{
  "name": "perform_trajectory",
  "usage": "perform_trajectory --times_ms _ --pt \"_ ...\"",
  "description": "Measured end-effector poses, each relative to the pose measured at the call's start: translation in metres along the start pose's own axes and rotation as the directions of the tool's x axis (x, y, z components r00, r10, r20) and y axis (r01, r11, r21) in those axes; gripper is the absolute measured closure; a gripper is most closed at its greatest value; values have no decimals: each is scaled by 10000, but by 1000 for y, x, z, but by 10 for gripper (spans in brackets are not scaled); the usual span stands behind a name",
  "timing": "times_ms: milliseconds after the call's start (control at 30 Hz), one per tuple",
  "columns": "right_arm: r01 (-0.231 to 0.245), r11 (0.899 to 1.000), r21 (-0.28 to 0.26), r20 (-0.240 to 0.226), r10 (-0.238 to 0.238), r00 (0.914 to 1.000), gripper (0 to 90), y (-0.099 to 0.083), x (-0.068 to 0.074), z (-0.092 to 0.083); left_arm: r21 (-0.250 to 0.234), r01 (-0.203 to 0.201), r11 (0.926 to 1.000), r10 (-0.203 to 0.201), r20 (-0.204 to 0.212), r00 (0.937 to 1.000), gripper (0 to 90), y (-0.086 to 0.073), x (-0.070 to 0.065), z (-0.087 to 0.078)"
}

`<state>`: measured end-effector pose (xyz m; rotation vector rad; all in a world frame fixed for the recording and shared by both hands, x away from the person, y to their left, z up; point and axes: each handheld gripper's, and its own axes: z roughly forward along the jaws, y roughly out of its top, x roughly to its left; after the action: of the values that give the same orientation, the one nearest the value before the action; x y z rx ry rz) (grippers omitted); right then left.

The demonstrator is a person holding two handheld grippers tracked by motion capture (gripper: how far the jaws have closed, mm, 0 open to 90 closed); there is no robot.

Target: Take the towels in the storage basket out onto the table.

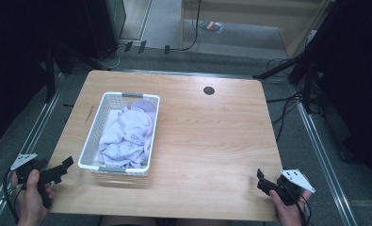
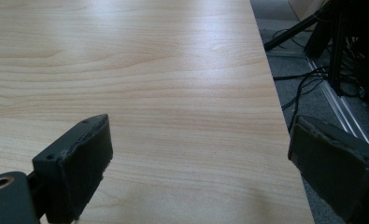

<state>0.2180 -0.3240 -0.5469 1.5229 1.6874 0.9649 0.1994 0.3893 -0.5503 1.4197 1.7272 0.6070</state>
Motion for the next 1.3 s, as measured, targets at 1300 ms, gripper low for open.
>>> perform_trajectory --times_ms 1300 --pt "30 10000 -6 -27 -30 10000 63 0 0 0 129 -1619 9867 1591 1229 9796 0 61 -96 -30"
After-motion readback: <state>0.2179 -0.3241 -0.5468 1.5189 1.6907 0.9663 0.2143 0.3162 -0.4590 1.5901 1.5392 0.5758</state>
